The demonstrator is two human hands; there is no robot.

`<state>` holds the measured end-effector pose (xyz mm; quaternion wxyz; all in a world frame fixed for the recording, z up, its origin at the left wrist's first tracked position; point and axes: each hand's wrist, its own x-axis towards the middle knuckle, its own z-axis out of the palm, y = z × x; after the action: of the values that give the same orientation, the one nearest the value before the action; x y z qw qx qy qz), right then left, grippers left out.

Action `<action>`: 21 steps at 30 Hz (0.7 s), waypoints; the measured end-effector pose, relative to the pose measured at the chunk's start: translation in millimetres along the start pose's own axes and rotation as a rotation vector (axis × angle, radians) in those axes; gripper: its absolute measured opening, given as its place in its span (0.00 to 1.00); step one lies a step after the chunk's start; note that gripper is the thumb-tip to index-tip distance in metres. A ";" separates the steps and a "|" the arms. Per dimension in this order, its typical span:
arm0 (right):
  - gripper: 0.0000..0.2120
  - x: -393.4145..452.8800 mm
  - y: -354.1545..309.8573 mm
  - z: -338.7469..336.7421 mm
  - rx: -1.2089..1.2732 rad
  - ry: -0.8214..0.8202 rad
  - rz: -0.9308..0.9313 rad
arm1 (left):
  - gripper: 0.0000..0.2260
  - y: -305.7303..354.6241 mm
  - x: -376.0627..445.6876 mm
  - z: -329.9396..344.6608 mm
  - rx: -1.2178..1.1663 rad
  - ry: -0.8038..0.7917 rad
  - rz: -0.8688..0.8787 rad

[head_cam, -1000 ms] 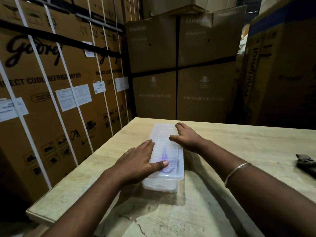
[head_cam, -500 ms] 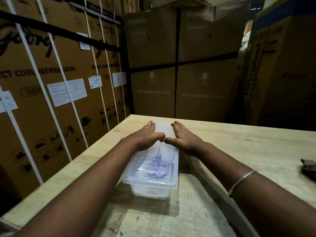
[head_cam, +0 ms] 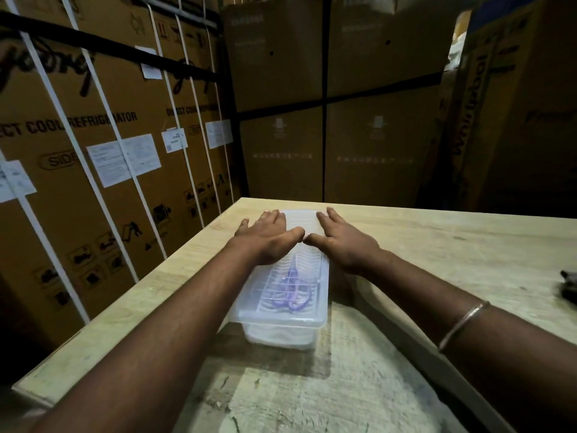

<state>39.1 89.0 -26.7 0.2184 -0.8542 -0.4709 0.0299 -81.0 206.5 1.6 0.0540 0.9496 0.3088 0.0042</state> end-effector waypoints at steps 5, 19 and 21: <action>0.45 -63.6 -16.7 -3.0 0.193 -0.081 -0.129 | 0.33 -2.6 -0.3 -0.4 -0.006 -0.014 -0.007; 0.50 -102.0 -18.7 11.0 0.221 -0.048 -0.195 | 0.33 0.2 1.7 4.4 0.038 0.044 0.012; 0.47 -102.3 -18.6 12.5 0.217 -0.025 -0.223 | 0.32 -0.9 1.8 5.9 0.039 0.050 0.018</action>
<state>-35.6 18.2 -46.3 0.3053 -0.7677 -0.5595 0.0669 -79.9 207.6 -4.4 0.0279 0.9527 0.3017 0.0224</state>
